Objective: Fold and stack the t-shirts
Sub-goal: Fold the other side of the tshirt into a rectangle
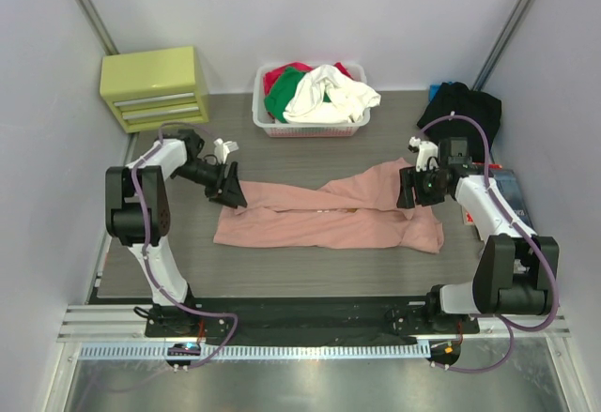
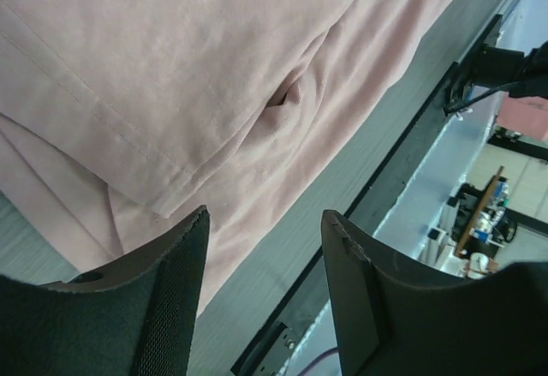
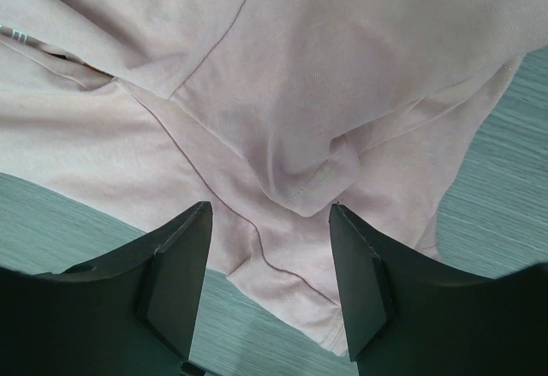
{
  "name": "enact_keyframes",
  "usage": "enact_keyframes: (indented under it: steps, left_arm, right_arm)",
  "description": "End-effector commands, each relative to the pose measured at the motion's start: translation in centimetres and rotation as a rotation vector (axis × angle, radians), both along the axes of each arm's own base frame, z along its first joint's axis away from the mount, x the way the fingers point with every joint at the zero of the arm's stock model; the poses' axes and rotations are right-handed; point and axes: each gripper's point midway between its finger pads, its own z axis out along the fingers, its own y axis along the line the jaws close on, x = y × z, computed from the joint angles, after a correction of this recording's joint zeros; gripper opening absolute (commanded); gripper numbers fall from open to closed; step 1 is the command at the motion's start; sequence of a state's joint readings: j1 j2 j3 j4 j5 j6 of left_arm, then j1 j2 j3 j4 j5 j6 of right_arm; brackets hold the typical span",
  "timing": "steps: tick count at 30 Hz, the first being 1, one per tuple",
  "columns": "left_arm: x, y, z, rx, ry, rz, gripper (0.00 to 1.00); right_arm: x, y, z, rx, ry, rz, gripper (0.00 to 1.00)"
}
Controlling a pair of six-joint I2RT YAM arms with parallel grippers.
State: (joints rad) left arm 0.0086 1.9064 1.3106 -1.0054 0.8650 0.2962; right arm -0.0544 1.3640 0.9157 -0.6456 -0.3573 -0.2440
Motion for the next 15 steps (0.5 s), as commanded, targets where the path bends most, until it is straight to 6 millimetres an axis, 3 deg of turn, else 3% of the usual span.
enact_keyframes:
  steps: [1, 6, 15]
  left_arm:
    - [-1.9, -0.5, 0.3, -0.044, 0.057, -0.009, 0.56]
    - [-2.8, 0.0, -0.5, 0.002, 0.055, -0.001, 0.57]
    - [-0.4, 1.5, -0.3, 0.132, -0.076, 0.074, 0.58]
  right_arm:
    - [0.9, -0.3, 0.4, -0.014, -0.042, 0.000, 0.63]
    - [0.9, 0.0, 0.3, 0.001, -0.037, 0.004, 0.63]
    - [1.0, 0.0, 0.3, 0.005, -0.039, 0.007, 0.63]
